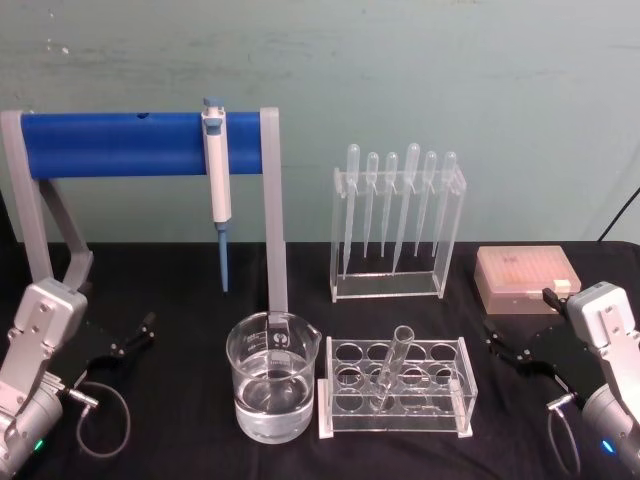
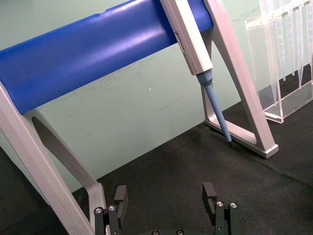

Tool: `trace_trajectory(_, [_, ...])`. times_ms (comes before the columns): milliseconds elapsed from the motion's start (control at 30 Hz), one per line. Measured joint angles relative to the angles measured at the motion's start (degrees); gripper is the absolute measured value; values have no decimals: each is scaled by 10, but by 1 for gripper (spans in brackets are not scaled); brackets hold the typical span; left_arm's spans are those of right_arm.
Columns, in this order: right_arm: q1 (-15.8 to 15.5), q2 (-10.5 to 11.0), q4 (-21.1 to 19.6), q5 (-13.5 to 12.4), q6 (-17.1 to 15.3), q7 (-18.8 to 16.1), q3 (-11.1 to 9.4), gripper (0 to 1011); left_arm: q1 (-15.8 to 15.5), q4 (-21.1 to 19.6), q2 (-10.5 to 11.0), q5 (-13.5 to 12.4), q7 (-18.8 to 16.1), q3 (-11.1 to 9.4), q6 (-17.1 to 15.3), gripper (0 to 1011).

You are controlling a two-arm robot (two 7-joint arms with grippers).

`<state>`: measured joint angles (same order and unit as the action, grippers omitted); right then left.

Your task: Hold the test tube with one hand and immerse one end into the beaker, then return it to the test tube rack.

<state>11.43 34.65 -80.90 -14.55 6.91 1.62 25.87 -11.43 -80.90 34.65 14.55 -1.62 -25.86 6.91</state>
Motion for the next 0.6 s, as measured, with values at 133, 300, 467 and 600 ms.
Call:
trace_trajectory(133, [0, 0, 0, 0, 0, 0, 0, 1000, 0, 0, 0, 0, 0, 0, 0, 1000])
trace_trajectory(300, [0, 0, 0, 0, 0, 0, 0, 1000, 0, 0, 0, 0, 0, 0, 0, 1000])
trace_trajectory(467, [0, 0, 0, 0, 0, 0, 0, 1000, 0, 0, 0, 0, 0, 0, 0, 1000])
trace_trajectory(600, [0, 0, 0, 0, 0, 0, 0, 1000, 0, 0, 0, 0, 0, 0, 0, 1000])
